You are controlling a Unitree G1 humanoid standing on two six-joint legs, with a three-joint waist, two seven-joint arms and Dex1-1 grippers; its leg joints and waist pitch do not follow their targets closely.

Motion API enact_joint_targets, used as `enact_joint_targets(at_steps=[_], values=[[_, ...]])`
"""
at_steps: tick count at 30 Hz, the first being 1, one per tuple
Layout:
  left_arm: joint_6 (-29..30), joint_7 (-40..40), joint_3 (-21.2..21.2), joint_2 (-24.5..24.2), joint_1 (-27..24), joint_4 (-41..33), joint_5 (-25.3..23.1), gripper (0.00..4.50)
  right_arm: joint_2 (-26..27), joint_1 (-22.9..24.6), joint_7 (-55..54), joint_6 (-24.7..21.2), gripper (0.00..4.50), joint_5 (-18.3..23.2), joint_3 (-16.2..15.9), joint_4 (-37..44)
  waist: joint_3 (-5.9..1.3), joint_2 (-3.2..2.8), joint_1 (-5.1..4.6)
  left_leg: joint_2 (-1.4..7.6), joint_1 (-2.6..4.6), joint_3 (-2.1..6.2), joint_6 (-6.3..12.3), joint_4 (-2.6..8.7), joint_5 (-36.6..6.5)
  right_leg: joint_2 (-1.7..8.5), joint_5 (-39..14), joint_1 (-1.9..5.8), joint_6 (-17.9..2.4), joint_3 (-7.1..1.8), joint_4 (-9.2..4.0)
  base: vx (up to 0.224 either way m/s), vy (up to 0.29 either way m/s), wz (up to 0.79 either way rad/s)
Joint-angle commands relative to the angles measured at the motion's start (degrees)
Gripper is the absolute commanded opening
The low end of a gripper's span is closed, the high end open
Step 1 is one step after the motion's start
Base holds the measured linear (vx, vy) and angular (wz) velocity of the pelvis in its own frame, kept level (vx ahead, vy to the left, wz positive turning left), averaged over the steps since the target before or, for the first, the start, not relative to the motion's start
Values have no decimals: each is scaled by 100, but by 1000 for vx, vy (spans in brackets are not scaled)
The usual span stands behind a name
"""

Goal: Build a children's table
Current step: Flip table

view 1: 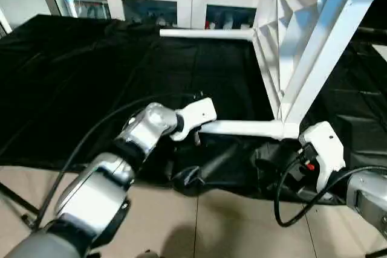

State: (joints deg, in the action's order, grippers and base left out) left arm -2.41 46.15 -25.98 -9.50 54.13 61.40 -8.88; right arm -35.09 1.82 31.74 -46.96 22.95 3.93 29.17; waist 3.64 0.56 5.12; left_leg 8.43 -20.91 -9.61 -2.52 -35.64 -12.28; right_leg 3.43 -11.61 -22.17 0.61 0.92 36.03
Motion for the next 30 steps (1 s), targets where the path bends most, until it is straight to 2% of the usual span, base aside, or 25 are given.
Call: enact_joint_targets(at_steps=[1, 8, 13, 15, 19, 21, 24, 26, 28, 29, 30], values=[[43, -245, 109, 95, 124, 265, -84, 450, -67, -46, 30, -61, 442, 62, -37, 126, -284, 79, 7, 452, 53, 205, 212, 494, -841, 564, -855, 266, -1425, -271, -487, 0, 0, 0], [192, -196, 102, 178, 286, 484, -148, 450, -113, -15, 35, -9, 442, -5, -74, 105, -284, 56, 5, 461, 66, 208, 243, 500, -849, 567, -722, 257, -1493, -268, -491, 0, 0, 0], [289, -372, 164, 304, 429, 758, -220, 450, -97, -26, 27, 6, 442, -63, -139, 73, -278, 68, 6, 465, 63, 208, 268, 501, -827, 576, -684, 261, -1527, -268, -497, 0, 0, 0], [395, -289, 140, 323, 451, 850, -278, 450, -93, -29, 39, 18, 442, -72, -189, 79, -278, 72, 8, 474, 60, 213, 280, 506, -805, 585, -650, 265, -1533, -267, -495, 0, 0, 0], [704, 459, 189, 347, 446, 807, -131, 450, -125, -17, 72, 67, 442, -89, -178, 11, -269, 62, 7, 484, 70, 212, 261, 527, -851, 589, -707, 251, -1544, -270, -507, 0, 0, 0], [867, 853, 201, 374, 432, 707, -45, 450, -139, -18, 79, 98, 442, -104, -166, -29, -281, 67, 13, 485, 79, 207, 262, 525, -786, 602, -588, 260, -1596, -270, -495, 0, 0, 0], [991, 934, 271, 463, 448, 706, 35, 450, -126, -30, 57, 119, 442, -131, -185, -47, -286, 61, 18, 492, 78, 201, 321, 524, -721, 611, -364, 272, -1678, -265, -479, 0, 0, 0], [1072, 939, 381, 579, 464, 727, 109, 450, -102, -49, 9, 155, 442, -174, -225, -77, -308, 39, 26, 501, 82, 198, 367, 515, -643, 614, -187, 282, -1756, -260, -467, 0, 0, 0], [1083, 827, 477, 679, 469, 729, 164, 450, -64, -58, -65, 174, 442, -217, -245, -99, -312, 48, 31, 504, 79, 198, 403, 512, -595, 615, -82, 289, -1786, -256, -461, 0, 0, 0], [1083, 827, 477, 679, 469, 729, 164, 450, -64, -58, -65, 174, 442, -217, -245, -99, -325, 27, 32, 505, 80, 197, 410, 508, -549, 616, 30, 296, -1814, -252, -454, 0, 0, 0], [1148, 731, 629, 780, 468, 675, 246, 450, -11, -63, -164, 151, 442, -255, -234, -116, -326, 36, 33, 511, 81, 200, 421, 508, -533, 617, 83, 298, -1829, -250, -447, 0, 0, 0]])
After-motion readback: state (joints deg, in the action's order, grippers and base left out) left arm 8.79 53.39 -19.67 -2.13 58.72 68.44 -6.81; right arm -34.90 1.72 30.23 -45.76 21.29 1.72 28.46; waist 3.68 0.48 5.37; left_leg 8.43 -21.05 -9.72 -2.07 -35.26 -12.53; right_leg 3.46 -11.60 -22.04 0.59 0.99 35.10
